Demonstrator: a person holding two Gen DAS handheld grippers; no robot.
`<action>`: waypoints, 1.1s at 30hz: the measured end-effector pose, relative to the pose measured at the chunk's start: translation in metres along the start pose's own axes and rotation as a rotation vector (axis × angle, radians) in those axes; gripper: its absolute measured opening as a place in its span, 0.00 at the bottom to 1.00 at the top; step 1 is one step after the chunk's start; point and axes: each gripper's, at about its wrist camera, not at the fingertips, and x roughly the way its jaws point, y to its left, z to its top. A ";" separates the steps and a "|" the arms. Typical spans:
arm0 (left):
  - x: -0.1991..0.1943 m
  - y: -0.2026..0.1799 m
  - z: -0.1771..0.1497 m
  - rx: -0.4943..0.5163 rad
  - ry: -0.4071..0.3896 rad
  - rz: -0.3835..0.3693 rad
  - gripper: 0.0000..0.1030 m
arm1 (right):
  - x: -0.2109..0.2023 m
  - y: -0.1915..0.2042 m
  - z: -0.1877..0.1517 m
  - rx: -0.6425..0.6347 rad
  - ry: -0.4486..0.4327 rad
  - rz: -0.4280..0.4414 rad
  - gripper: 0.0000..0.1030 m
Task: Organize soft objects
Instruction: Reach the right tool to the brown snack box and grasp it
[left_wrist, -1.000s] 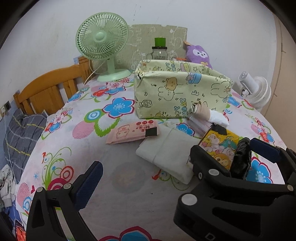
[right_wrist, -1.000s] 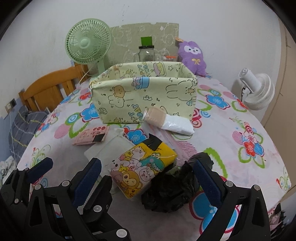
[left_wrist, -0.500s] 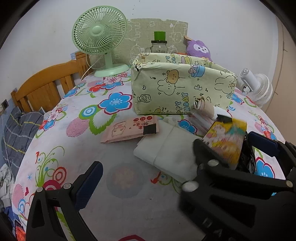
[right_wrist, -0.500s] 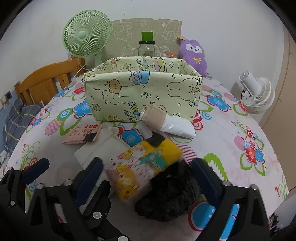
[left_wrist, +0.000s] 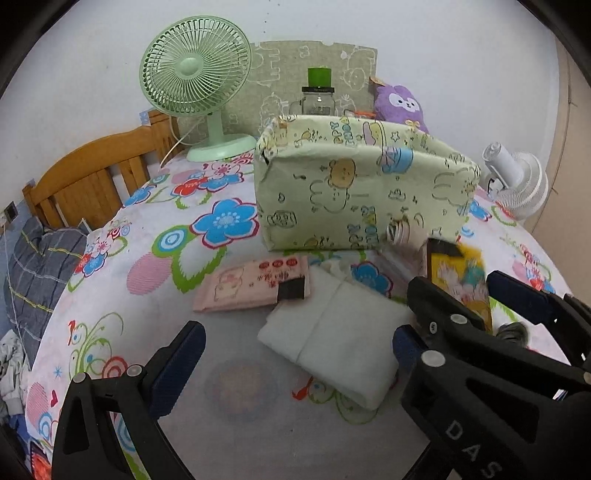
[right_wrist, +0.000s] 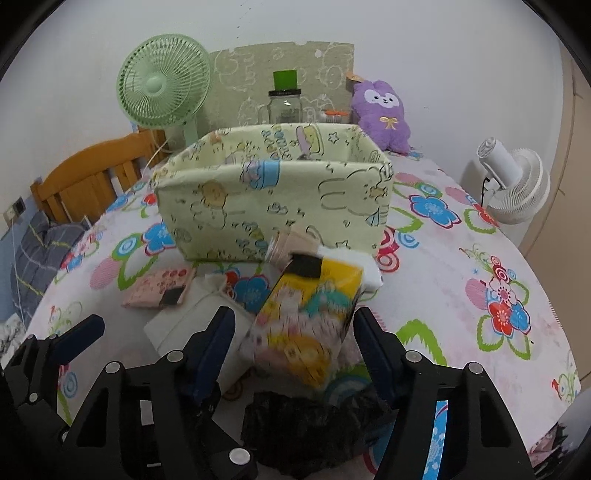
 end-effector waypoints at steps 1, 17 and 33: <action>0.001 0.000 0.001 -0.001 0.000 -0.001 0.99 | 0.000 0.000 0.001 0.001 -0.001 0.002 0.68; 0.014 -0.001 0.008 0.015 0.025 0.025 0.99 | 0.022 -0.017 0.005 0.055 0.054 -0.028 0.62; 0.021 -0.026 0.006 0.056 0.052 0.022 0.99 | 0.033 -0.040 0.002 0.099 0.102 0.017 0.58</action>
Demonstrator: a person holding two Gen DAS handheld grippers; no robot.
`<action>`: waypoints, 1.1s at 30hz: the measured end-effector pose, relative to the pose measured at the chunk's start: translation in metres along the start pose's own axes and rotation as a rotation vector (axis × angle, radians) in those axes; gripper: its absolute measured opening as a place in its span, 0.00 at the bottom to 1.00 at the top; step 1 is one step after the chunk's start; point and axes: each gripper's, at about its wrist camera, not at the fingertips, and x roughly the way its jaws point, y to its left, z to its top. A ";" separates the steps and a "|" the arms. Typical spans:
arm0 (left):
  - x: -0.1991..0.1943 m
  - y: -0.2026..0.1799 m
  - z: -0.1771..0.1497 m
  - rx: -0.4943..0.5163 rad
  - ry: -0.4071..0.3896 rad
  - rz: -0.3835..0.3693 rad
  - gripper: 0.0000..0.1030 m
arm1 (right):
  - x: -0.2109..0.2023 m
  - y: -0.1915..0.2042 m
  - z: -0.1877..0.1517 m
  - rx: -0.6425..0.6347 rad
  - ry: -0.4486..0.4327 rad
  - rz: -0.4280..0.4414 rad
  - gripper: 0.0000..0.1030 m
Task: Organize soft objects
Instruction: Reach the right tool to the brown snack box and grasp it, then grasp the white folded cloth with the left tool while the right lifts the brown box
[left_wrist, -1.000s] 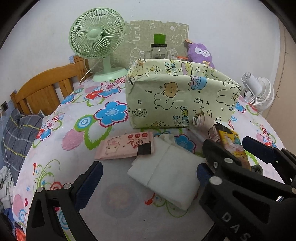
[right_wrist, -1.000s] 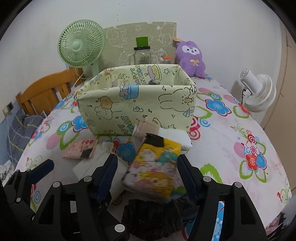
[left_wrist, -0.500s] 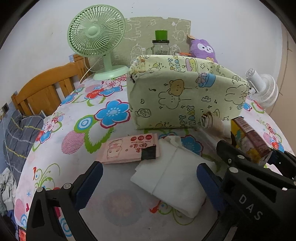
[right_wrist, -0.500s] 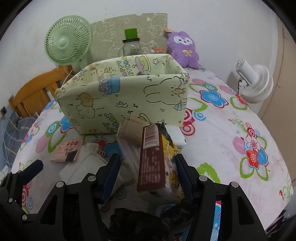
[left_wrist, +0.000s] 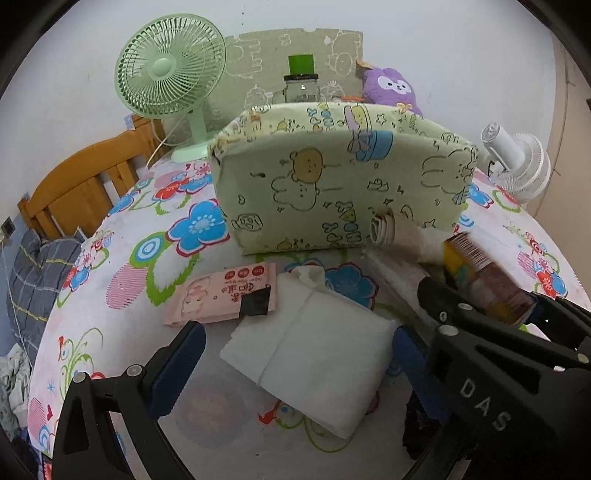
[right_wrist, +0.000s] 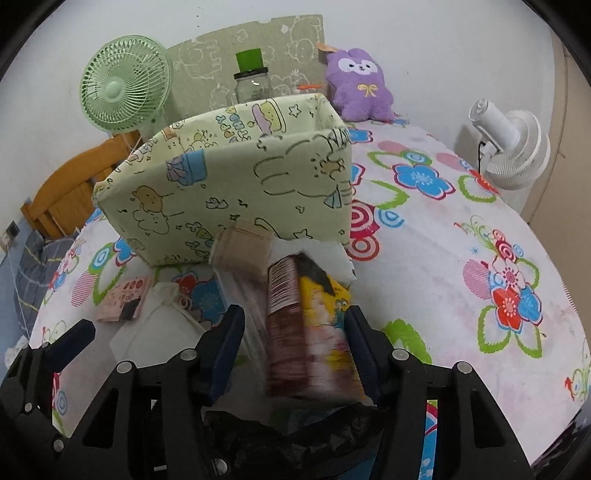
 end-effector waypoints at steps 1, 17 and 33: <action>0.002 0.000 0.000 -0.001 0.007 -0.005 0.99 | 0.002 -0.002 -0.001 0.010 0.006 0.012 0.58; 0.010 -0.009 -0.003 -0.002 0.055 -0.049 0.77 | -0.008 -0.010 0.000 0.052 -0.028 0.048 0.34; -0.013 -0.016 0.001 0.015 0.021 -0.070 0.39 | -0.027 -0.007 0.005 0.046 -0.062 0.074 0.31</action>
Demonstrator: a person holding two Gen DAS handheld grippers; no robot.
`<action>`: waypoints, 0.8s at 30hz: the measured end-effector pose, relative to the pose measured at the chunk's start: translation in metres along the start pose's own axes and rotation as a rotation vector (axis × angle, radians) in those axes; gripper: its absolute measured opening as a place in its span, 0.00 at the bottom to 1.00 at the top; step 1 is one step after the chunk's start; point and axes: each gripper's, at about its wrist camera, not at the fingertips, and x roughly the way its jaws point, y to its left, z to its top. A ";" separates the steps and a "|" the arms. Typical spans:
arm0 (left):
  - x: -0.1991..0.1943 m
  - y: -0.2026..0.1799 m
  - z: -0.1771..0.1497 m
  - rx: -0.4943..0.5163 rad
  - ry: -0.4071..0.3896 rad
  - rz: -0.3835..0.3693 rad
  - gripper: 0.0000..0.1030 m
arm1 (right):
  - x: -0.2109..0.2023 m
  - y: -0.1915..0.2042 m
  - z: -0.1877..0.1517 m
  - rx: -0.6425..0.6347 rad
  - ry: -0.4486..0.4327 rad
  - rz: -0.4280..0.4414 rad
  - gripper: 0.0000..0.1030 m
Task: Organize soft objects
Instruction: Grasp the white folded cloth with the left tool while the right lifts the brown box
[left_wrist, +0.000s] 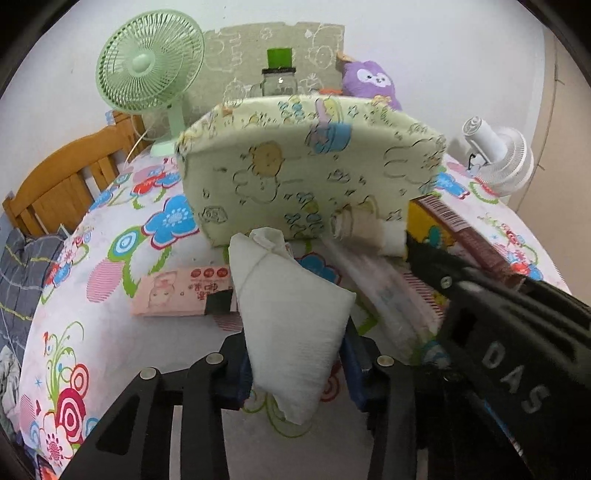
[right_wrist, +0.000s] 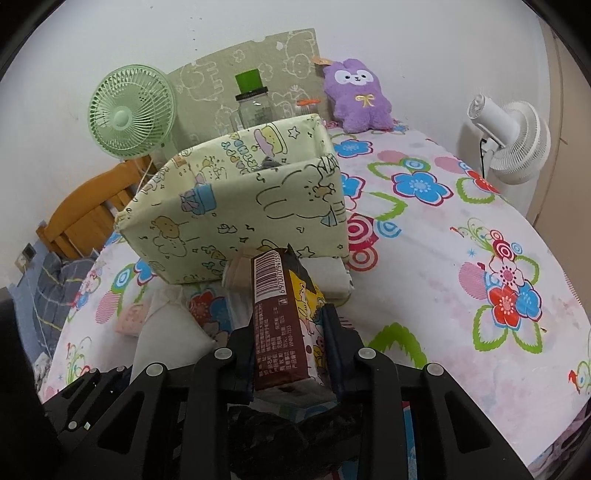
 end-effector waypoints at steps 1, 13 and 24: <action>-0.003 -0.001 0.001 0.000 -0.007 -0.002 0.39 | -0.002 0.000 0.001 -0.001 -0.004 0.003 0.31; -0.037 -0.006 0.018 -0.005 -0.089 -0.002 0.39 | -0.034 0.005 0.014 -0.019 -0.062 0.015 0.32; -0.072 -0.011 0.031 0.001 -0.163 -0.011 0.39 | -0.069 0.010 0.027 -0.031 -0.128 0.023 0.31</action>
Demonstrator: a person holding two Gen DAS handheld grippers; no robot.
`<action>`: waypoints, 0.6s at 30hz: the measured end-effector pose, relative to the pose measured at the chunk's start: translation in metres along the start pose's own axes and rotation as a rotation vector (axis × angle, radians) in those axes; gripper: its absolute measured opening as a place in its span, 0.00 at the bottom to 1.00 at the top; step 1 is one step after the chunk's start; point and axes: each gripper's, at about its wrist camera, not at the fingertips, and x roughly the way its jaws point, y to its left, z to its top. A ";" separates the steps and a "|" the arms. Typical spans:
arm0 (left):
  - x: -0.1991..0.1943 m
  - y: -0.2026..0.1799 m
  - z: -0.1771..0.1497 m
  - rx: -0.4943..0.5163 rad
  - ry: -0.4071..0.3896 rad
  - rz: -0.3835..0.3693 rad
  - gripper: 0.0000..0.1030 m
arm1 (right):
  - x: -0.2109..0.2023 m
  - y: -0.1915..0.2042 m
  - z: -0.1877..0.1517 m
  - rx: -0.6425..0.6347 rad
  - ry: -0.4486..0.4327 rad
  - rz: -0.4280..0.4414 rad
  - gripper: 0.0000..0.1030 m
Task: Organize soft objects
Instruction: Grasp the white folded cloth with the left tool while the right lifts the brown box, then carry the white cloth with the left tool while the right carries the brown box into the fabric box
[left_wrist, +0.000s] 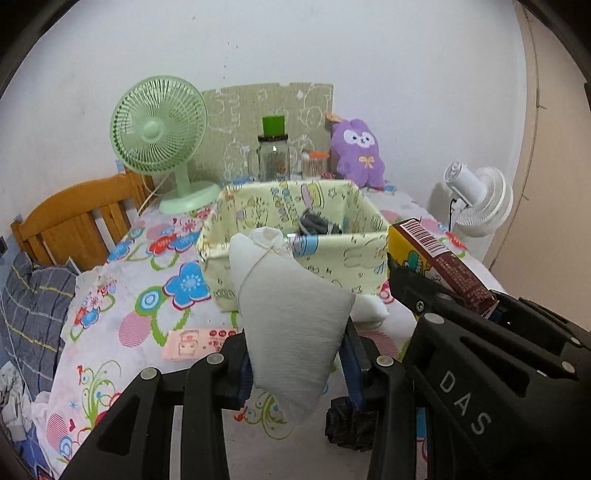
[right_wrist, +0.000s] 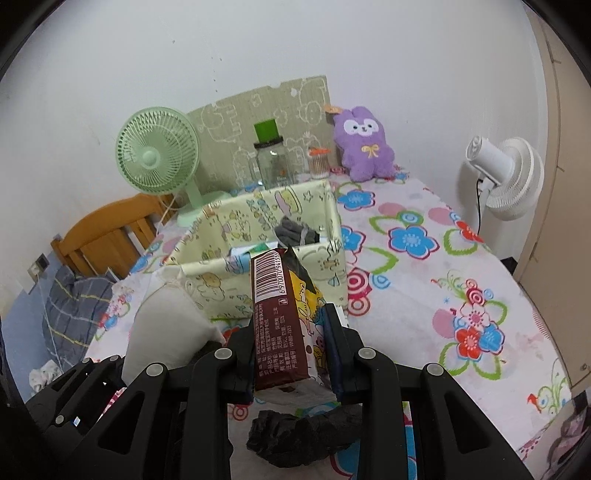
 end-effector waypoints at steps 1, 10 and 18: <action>-0.003 0.000 0.002 0.000 -0.006 -0.001 0.39 | -0.002 0.000 0.002 -0.002 -0.005 0.001 0.32; -0.027 -0.004 0.017 0.013 -0.070 -0.015 0.39 | -0.025 0.005 0.015 -0.010 -0.046 0.008 0.32; -0.042 -0.004 0.026 0.000 -0.109 -0.022 0.39 | -0.044 0.011 0.027 -0.036 -0.093 0.000 0.32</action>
